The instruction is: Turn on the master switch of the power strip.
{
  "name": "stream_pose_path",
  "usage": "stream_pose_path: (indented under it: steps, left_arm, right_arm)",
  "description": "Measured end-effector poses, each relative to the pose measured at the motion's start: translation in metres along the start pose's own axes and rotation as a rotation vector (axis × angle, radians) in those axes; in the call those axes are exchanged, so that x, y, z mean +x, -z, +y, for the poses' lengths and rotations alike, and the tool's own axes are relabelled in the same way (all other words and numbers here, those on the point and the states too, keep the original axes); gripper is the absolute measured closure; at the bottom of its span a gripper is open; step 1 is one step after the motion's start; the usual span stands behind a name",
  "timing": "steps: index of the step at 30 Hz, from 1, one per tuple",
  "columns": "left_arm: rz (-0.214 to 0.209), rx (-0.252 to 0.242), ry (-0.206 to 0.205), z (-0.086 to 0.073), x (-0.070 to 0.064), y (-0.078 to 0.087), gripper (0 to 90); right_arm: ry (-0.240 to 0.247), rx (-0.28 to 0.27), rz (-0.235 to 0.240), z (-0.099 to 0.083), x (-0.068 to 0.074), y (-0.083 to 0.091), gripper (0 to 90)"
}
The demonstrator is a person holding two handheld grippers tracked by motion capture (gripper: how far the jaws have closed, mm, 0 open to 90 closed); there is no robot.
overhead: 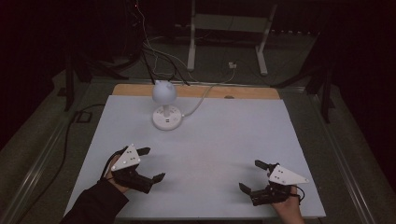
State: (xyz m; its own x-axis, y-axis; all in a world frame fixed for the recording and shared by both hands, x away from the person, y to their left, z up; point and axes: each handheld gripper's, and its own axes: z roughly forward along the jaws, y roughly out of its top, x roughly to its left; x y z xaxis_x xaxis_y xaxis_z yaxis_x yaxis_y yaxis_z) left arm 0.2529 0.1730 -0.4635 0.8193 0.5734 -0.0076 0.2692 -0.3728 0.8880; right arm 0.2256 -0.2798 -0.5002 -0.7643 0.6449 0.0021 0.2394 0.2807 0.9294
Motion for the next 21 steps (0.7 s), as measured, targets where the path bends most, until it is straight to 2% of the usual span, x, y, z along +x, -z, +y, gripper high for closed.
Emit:
stream_pose_path:
  steps: [9, 21]
  left_arm:
    - [0.014, 0.001, -0.005, 0.010, 0.005, -0.009, 0.1]
    - [0.059, -0.009, 0.029, 0.024, 0.017, -0.019, 0.1]
  right_arm:
    - [-0.001, -0.004, 0.003, 0.000, 0.000, 0.000, 0.0]
    - [-0.006, -0.002, 0.009, 0.000, -0.001, 0.000, 0.0]
